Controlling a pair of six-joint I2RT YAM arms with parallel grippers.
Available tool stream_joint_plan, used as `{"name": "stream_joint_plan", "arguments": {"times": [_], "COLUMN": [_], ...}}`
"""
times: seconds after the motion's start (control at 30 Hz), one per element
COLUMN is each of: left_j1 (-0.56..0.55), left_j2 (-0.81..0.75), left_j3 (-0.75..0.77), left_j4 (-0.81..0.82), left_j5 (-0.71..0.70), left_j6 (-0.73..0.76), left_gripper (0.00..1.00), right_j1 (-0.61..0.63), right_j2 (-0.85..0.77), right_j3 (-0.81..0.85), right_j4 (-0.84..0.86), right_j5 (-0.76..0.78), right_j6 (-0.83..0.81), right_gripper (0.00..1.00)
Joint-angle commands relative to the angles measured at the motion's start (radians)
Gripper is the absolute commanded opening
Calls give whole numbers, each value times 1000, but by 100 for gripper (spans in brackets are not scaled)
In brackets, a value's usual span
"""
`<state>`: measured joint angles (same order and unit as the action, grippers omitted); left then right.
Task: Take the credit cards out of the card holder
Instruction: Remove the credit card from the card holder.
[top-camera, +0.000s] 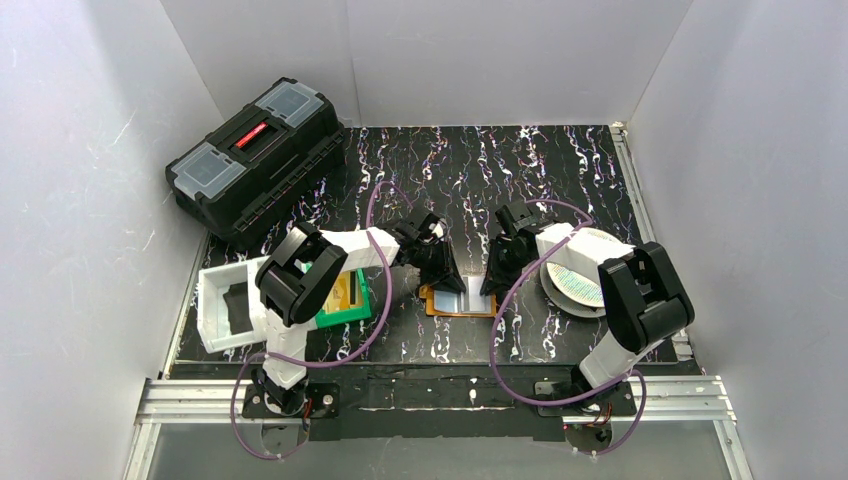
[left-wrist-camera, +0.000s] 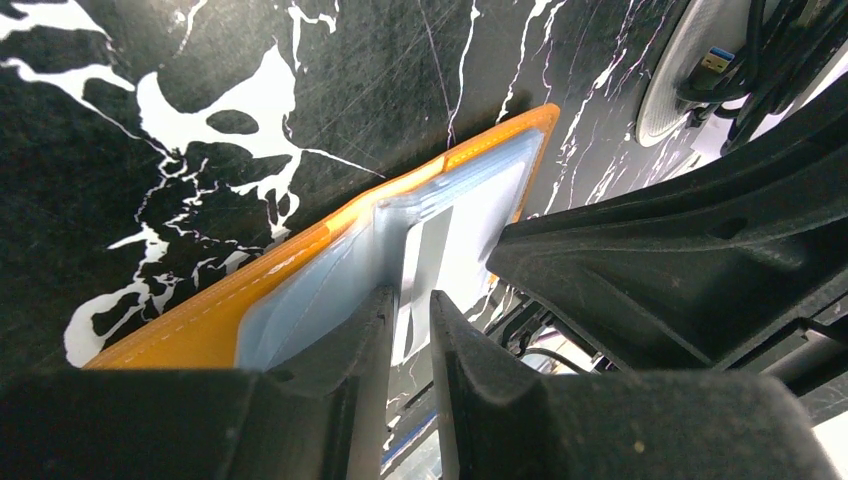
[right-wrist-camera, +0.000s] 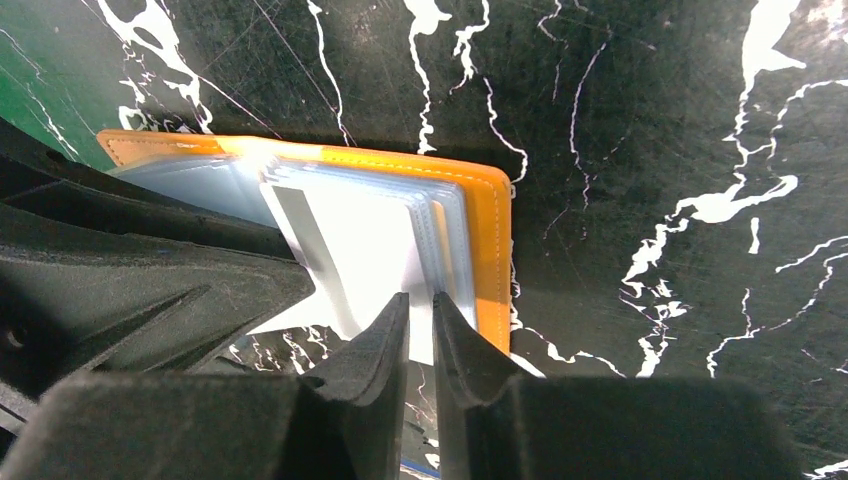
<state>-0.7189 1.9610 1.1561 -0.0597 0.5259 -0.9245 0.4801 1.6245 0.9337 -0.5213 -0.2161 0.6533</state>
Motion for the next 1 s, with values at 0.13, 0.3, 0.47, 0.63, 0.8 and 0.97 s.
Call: {"name": "stream_joint_plan", "arguments": {"times": [0.13,0.3,0.47,0.63,0.8,0.97], "left_j1": [6,5,7,6,6,6], "left_j2": [0,5,-20,-30,-36,-20], "left_j3": [-29,-36,-50,-85,-131,-146], "left_j4": [34,54,-13,-8,99,220], "left_j5": [30,45,16,27,88,149], "left_j6": [-6,-15,30,40,6,-48], "left_gripper": [19,19,19,19,19,17], "right_j1": [29,44,48,48,48,66], "right_j2": [32,55,63,89,96,112], "right_j3": [6,21,27,32,41,66], "right_j4": [13,0,-17,-19,-27,-41], "right_j5": [11,19,48,44,43,43], "right_j6": [-9,-13,-14,-12,-15,-21], "right_gripper": [19,17,17,13,8,5]}}
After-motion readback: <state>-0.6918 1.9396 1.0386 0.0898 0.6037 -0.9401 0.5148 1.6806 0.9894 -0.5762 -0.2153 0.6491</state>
